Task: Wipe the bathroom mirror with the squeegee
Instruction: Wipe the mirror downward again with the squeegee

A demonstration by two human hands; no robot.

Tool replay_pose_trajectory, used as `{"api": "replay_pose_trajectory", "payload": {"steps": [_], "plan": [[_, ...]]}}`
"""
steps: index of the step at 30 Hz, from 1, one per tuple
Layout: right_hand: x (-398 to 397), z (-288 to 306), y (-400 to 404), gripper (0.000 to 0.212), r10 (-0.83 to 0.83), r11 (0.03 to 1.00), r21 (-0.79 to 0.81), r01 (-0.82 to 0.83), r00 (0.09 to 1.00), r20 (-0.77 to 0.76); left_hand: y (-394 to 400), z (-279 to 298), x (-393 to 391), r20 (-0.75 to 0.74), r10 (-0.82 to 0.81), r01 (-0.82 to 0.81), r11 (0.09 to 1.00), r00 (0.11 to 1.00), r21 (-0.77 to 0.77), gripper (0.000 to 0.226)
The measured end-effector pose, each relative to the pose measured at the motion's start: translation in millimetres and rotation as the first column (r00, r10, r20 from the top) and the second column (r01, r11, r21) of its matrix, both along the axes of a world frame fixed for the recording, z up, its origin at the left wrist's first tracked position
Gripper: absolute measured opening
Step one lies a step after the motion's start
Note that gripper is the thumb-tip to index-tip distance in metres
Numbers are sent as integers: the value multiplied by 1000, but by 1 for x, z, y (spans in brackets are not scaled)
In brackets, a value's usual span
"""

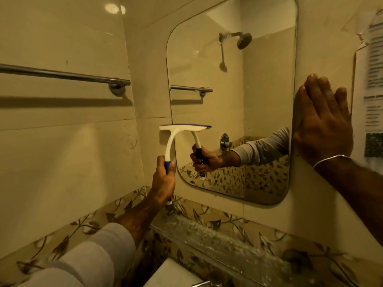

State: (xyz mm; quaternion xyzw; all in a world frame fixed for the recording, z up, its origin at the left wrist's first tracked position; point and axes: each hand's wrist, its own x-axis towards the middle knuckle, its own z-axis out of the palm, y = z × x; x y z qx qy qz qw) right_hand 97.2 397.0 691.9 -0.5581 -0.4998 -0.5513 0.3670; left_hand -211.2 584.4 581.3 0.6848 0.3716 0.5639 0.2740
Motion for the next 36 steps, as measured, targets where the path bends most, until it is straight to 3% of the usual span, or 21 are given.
{"api": "replay_pose_trajectory", "payload": {"steps": [9,22,25,28,31,36], "plan": [[-4,1,-4,71,-26,999,-18,26,1000,-14,-21,-55,-13,-95,15,-22,997,995,-68,13],[-3,2,-4,70,-40,999,-24,40,999,-13,-41,-88,-23,-128,3,-24,987,992,-156,11],[-4,1,-3,69,-35,999,-20,35,999,-19,-44,-96,-28,-151,0,-31,980,989,-197,20],[-5,1,-3,70,-27,999,-23,27,999,-19,-44,-107,-41,-208,10,-70,956,978,-285,39],[-3,2,-4,70,-31,999,-23,31,999,-12,-45,-122,-56,-331,8,-121,939,943,-321,26],[-2,3,-3,73,-36,999,-21,36,999,-2,-54,-114,-59,-181,66,-126,932,981,-339,19]]}}
